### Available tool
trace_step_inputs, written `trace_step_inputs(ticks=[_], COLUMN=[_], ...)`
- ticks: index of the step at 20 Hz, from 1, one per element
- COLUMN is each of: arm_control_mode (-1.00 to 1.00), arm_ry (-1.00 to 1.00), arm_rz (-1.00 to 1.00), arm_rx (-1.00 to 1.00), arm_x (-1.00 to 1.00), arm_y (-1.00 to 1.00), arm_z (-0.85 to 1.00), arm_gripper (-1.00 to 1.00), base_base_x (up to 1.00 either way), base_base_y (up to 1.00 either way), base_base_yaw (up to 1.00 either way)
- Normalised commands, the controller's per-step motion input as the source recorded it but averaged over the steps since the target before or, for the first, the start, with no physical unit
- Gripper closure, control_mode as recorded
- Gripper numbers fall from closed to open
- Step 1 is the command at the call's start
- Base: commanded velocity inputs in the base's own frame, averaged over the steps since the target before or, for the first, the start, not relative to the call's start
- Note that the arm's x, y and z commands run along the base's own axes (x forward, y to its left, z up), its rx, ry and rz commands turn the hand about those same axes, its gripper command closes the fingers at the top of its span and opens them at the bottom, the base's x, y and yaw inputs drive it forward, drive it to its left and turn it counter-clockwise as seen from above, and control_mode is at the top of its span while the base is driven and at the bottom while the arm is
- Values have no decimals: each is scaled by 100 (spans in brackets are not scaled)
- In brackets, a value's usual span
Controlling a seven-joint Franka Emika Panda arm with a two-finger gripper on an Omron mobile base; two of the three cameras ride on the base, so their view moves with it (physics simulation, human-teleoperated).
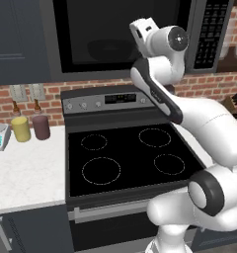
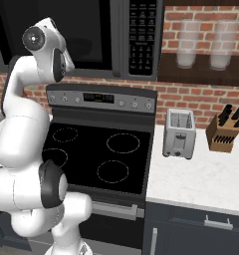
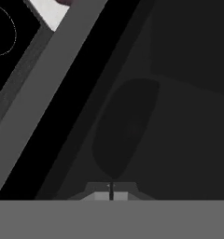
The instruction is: Open the microwave, place the bowl with waffle inside the microwave, then close the microwave door and turn it on.
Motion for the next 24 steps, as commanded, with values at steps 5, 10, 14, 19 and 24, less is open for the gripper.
trace_step_inputs(ticks=[5,10,14,19,24], arm_control_mode=[-100,-100,-100,-100,-100], arm_ry=[1,2,0,0,0], arm_rz=[0,6,8,1,0], arm_rx=[16,16,20,25,24], arm_x=[-66,-88,-91,-63,-18], arm_y=[-41,-49,-58,-70,-80], arm_z=[8,5,0,0,0], arm_gripper=[100,100,100,100,100], base_base_x=[0,0,0,0,0], base_base_y=[0,0,0,0,0], base_base_yaw=[0,0,0,0,0])
